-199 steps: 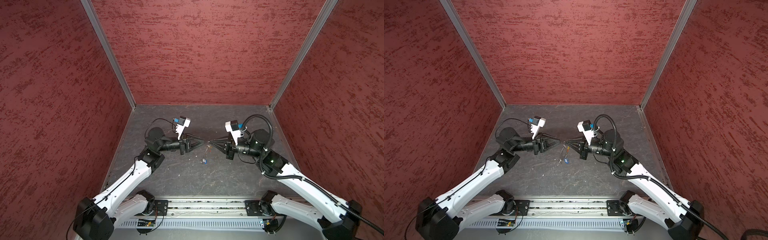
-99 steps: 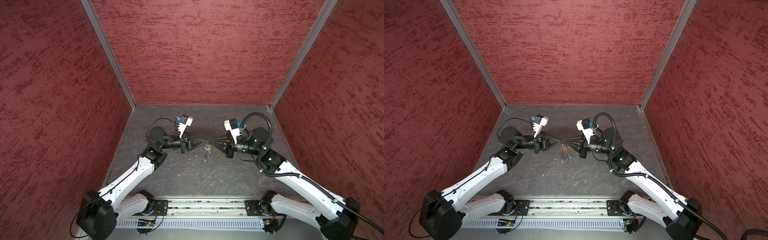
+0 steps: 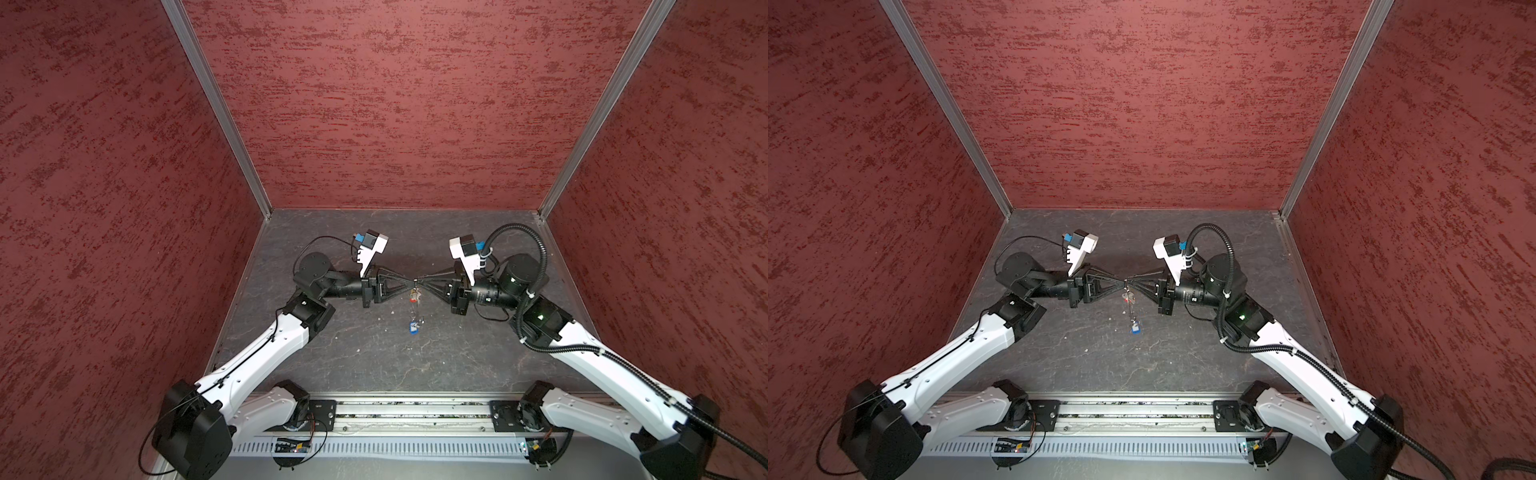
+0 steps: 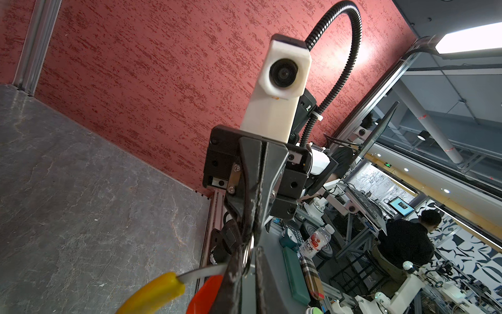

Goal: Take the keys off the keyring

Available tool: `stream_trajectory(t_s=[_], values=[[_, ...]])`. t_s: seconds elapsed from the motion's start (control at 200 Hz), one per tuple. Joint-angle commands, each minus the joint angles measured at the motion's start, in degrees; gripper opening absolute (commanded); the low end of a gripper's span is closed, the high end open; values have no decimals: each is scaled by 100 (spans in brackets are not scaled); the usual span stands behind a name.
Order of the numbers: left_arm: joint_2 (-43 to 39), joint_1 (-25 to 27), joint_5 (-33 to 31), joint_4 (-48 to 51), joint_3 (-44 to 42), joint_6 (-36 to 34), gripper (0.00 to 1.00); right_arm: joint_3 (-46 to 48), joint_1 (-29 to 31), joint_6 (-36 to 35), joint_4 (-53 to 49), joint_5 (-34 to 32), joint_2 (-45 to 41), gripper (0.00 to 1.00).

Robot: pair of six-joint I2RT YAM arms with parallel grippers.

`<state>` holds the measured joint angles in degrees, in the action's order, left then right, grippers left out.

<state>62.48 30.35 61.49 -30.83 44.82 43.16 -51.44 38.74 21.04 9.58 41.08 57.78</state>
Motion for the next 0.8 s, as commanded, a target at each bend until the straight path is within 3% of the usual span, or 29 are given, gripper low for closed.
stream_trajectory(t_s=[0.0,0.296,0.501,0.606,0.797], values=[[-17,49,117,76,159,-95,13,-217,-67,-2,254,-153,-2,0],[-64,91,65,46,186,-98,11,-245,-68,32,259,-47,112,0],[-150,111,-61,102,192,-166,0,-280,-66,65,208,50,158,0],[-298,136,-342,446,194,-360,0,-290,-64,115,151,-25,142,0],[-612,161,-897,937,176,-629,0,-209,-60,111,87,-707,-267,38]])
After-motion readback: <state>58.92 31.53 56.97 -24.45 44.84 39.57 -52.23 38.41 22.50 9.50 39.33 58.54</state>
